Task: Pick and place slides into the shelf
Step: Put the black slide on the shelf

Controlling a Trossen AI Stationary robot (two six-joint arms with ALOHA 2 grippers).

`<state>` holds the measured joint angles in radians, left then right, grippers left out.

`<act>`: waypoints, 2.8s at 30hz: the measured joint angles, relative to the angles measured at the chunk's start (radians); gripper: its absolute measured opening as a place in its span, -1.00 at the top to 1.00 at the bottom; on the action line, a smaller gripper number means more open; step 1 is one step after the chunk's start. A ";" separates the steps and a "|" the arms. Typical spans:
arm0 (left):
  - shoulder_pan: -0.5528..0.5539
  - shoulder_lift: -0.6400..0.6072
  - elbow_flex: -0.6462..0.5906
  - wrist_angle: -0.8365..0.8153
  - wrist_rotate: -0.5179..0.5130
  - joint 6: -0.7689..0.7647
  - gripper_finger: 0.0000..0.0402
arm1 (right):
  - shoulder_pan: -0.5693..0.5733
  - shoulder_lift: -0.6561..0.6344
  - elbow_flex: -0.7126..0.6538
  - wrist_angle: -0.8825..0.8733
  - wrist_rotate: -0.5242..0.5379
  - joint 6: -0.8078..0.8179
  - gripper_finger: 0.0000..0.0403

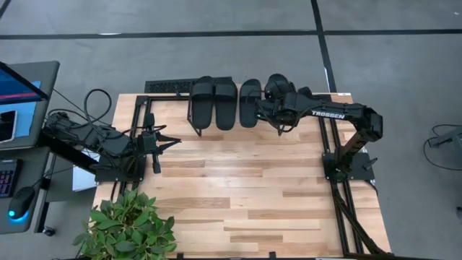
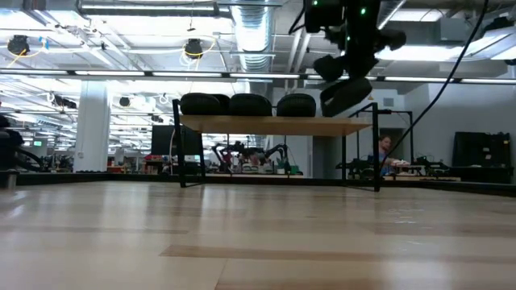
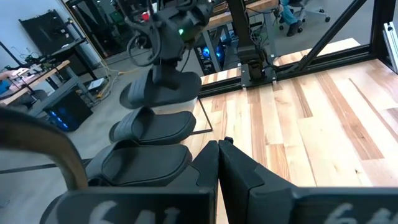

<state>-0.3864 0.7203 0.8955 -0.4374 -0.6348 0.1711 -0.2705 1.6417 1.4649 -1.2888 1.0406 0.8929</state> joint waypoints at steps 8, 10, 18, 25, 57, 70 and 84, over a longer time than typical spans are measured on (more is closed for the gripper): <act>0.000 0.000 0.000 0.000 0.000 0.000 1.00 | -0.037 0.000 -0.072 0.223 -0.058 -0.137 1.00; 0.000 0.000 0.000 0.000 0.000 0.000 1.00 | -0.042 0.000 -0.084 0.258 -0.068 -0.149 1.00; 0.000 0.000 0.000 0.000 0.000 0.000 1.00 | -0.059 -0.003 -0.106 0.286 -0.102 -0.170 1.00; 0.000 0.000 0.000 0.000 0.000 0.000 1.00 | -0.047 -0.002 -0.109 0.280 -0.098 -0.192 0.86; 0.000 0.000 0.000 0.000 0.000 0.001 1.00 | 0.043 -0.070 -0.110 0.205 -0.061 -0.188 0.32; 0.000 0.000 0.000 0.000 0.000 0.000 1.00 | 0.122 -0.238 -0.109 0.262 0.008 -0.247 0.76; 0.000 0.000 0.000 -0.001 0.000 -0.049 1.00 | -0.303 -0.280 -0.109 0.365 -0.420 -0.616 1.00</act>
<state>-0.3862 0.7201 0.8955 -0.4386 -0.6346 0.1216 -0.5736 1.3621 1.3563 -0.9234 0.6210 0.2767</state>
